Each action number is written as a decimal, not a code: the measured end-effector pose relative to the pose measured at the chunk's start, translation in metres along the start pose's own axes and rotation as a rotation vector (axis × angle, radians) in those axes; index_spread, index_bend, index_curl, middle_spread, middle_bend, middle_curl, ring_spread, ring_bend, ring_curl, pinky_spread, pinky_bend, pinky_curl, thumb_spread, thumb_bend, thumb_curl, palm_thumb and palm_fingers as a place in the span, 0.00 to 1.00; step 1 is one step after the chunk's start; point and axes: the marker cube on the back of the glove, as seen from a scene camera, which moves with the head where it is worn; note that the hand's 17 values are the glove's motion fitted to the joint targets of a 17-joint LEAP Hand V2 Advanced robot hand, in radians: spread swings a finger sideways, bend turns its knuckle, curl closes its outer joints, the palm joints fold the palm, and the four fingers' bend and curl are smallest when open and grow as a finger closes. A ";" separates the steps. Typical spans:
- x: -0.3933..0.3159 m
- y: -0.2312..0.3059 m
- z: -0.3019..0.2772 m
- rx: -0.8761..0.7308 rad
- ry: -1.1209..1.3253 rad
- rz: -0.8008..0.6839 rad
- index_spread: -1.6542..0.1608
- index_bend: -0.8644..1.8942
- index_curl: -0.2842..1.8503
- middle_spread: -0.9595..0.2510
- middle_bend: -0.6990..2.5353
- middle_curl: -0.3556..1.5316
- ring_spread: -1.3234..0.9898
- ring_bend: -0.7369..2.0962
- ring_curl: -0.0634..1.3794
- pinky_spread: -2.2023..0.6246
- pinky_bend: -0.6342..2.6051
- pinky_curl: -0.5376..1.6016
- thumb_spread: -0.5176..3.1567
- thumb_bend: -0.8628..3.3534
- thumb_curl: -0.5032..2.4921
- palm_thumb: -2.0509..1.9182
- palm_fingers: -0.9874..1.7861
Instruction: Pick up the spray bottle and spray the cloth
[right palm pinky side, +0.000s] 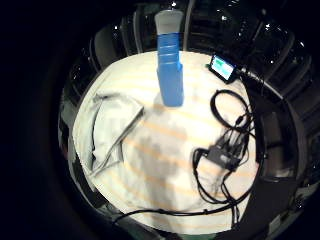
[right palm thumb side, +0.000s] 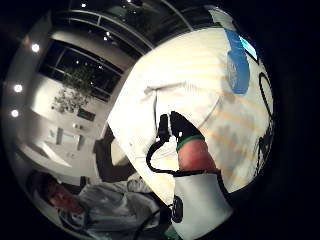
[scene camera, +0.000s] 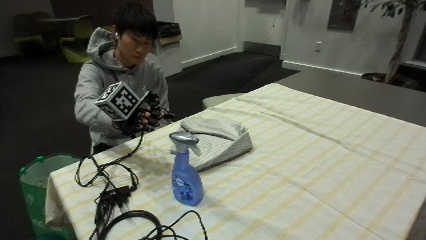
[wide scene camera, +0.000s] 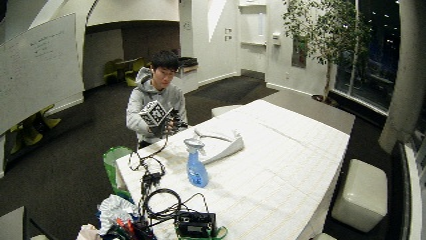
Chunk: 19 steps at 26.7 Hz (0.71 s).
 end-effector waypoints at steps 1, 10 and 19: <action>0.003 -0.003 0.000 0.012 -0.030 0.023 0.73 0.34 0.18 0.76 0.31 0.34 0.56 0.41 0.20 0.85 0.35 0.40 0.42 0.21 0.29 0.68 0.34; 0.028 -0.031 0.007 0.080 -0.125 0.147 0.74 0.34 0.18 0.77 0.31 0.35 0.57 0.41 0.21 0.85 0.35 0.40 0.41 0.20 0.30 0.69 0.33; 0.048 -0.049 0.022 0.127 -0.288 0.276 0.74 0.35 0.18 0.77 0.30 0.35 0.57 0.40 0.21 0.85 0.35 0.41 0.41 0.20 0.31 0.69 0.33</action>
